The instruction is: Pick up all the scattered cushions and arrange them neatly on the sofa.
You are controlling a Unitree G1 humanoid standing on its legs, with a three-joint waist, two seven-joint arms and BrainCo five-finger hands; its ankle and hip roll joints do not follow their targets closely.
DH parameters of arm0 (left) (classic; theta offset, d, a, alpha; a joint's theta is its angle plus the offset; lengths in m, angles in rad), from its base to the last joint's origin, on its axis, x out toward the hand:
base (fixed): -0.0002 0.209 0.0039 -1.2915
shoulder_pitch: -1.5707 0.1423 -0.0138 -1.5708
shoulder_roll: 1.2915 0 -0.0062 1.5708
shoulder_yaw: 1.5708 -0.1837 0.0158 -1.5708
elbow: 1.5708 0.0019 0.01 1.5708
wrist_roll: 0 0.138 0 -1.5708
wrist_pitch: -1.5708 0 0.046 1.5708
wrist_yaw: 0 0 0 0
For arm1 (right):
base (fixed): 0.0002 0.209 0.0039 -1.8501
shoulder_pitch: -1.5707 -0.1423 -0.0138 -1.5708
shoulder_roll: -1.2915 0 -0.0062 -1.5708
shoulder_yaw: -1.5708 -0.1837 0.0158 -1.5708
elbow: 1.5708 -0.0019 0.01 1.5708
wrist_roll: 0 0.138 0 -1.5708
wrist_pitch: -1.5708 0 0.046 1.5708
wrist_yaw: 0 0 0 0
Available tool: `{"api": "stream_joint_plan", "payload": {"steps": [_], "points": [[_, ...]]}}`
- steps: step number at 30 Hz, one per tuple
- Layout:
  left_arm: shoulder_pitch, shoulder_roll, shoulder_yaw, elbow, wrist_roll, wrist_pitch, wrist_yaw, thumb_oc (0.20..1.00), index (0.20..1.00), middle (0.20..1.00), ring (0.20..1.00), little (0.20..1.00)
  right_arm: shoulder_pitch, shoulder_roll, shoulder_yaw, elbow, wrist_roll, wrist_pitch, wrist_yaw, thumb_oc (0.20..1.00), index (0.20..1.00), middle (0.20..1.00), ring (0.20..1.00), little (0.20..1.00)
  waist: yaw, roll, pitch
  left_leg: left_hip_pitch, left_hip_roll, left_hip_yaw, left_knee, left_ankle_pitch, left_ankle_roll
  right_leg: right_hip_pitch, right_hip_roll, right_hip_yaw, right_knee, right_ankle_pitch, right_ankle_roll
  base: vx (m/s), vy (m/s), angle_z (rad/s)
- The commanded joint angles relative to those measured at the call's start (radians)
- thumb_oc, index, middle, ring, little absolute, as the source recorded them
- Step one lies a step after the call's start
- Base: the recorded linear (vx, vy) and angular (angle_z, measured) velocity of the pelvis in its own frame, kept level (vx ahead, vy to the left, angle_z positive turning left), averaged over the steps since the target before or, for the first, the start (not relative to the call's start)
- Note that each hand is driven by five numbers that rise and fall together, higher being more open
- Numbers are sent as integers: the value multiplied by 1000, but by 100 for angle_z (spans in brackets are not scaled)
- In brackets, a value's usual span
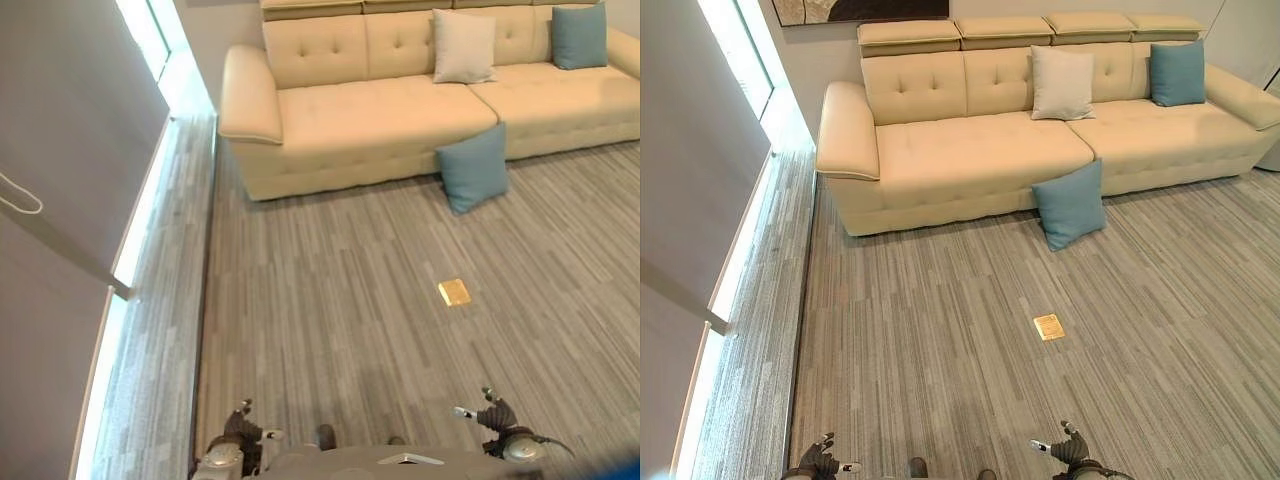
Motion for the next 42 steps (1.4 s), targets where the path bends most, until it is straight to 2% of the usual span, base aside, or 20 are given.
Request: {"api": "stream_joint_plan", "payload": {"steps": [1,15,18,19,23,24,25,26,29,31,32,33,35,36,38,39,40,41,42], "points": [[-79,-12,0,55,56,-18,11,1000,1000,1000,1000,1000,-46,-11,7,39,18,-11,0,1000,1000,1000,1000,1000,-5,-12,11,49,63,48,9,-155,-68,-18,-53,-9,8,-66,81,-3,-30,-4],[-99,-18,-33,48,68,-5,6,1000,1000,1000,1000,1000,-43,-9,7,52,37,-6,13,1000,1000,1000,1000,1000,-35,-16,19,87,98,70,9,-136,-80,-6,-16,32,8,-92,57,-5,-50,-6],[-110,-22,-46,45,66,-3,5,1000,1000,1000,1000,1000,-57,-12,12,52,40,-5,12,1000,1000,1000,1000,1000,-37,-29,39,42,106,62,119,-164,-78,-5,-17,54,8,-90,45,-49,-36,-13],[-114,-24,-50,42,60,-5,9,1000,1000,1000,1000,1000,-70,-15,17,53,41,-5,11,1000,1000,1000,1000,1000,-27,-34,54,20,110,27,167,-173,-82,-6,-17,73,8,-89,40,-83,2,-18],[-129,-39,-64,43,16,-11,22,1000,1000,1000,1000,1000,-113,-30,23,56,46,-4,0,1000,1000,1000,1000,1000,10,-43,65,-47,60,-226,217,-195,-91,-38,-22,136,14,-70,37,-53,44,-49],[-130,-39,-64,43,16,-11,22,1000,1000,1000,1000,1000,-113,-30,22,56,46,-4,0,1000,1000,1000,1000,1000,9,-43,65,-47,60,-227,218,-196,-91,-38,-22,135,14,-70,37,-13,119,-93],[-136,-47,-73,51,12,-9,19,1000,1000,1000,1000,1000,-123,-35,19,59,50,2,3,1000,1000,1000,1000,1000,12,-39,64,-53,48,-291,221,-206,-93,-45,-28,166,25,-69,44,19,180,-72],[-137,-50,-78,55,16,-8,15,1000,1000,1000,1000,1000,-124,-35,14,65,51,6,6,1000,1000,1000,1000,1000,6,-34,60,-41,48,-293,209,-212,-94,-49,-33,179,31,-67,52,30,246,-52],[-133,-57,-81,56,33,-7,7,1000,1000,1000,1000,1000,-112,-29,-1,79,49,22,19,1000,1000,1000,1000,1000,-10,-18,46,16,50,-247,144,-228,-72,-63,-53,212,40,-49,74,17,261,-84],[-146,-61,-90,48,34,-13,15,1000,1000,1000,1000,1000,-118,-23,-10,93,62,31,13,1000,1000,1000,1000,1000,-12,-17,57,23,15,-244,158,-250,-48,-116,-76,267,57,-14,97,-85,274,-97],[-146,-61,-90,48,34,-13,15,1000,1000,1000,1000,1000,-118,-24,-11,93,62,32,13,1000,1000,1000,1000,1000,-9,-17,58,23,15,-241,160,-252,-48,-117,-75,270,58,-15,97,-193,280,-121],[-154,-56,-96,39,39,-18,17,1000,1000,1000,1000,1000,-124,-15,-12,95,70,35,15,1000,1000,1000,1000,1000,-9,-18,70,19,-13,-231,155,-263,-20,-168,-86,311,61,19,123,-226,263,-81],[-160,-51,-89,35,38,-19,22,1000,1000,1000,1000,1000,-142,-12,-15,97,68,36,12,1000,1000,1000,1000,1000,-6,-19,88,8,-33,-203,151,-262,3,-224,-98,331,64,53,158,-338,269,-97],[-172,-30,-74,35,41,-18,28,1000,1000,1000,1000,1000,-170,-5,-14,91,68,35,7,1000,1000,1000,1000,1000,11,-16,120,-9,-22,-134,156,-257,13,-279,-107,257,106,51,163,-299,118,-132],[-172,-29,-74,35,41,-18,28,1000,1000,1000,1000,1000,-170,-4,-14,91,68,35,7,1000,1000,1000,1000,1000,11,-18,117,-12,-24,-134,155,-255,13,-283,-109,258,106,52,163,-206,65,-149],[-169,-20,-63,33,44,-15,26,1000,1000,1000,1000,1000,-172,-9,-12,85,57,32,9,1000,1000,1000,1000,1000,42,-2,132,-23,-2,-71,153,-241,7,-264,-162,15,157,5,137,-230,93,-177],[-161,-17,-58,33,51,-15,22,1000,1000,1000,1000,1000,-170,-9,-6,87,48,29,11,1000,1000,1000,1000,1000,46,-1,125,-28,2,-50,148,-230,10,-250,-174,-44,182,-12,122,-230,93,-150],[-161,-17,-58,33,51,-15,22,1000,1000,1000,1000,1000,-170,-9,-6,87,48,29,11,1000,1000,1000,1000,1000,46,-1,125,-28,2,-50,148,-230,10,-250,-174,-44,182,-12,122,-105,69,-156],[-148,-15,-45,36,58,-12,12,1000,1000,1000,1000,1000,-164,-14,-3,93,38,25,15,1000,1000,1000,1000,1000,59,2,120,-19,11,-14,138,-225,21,-219,-171,-72,246,-51,105,-84,33,-80]]}}
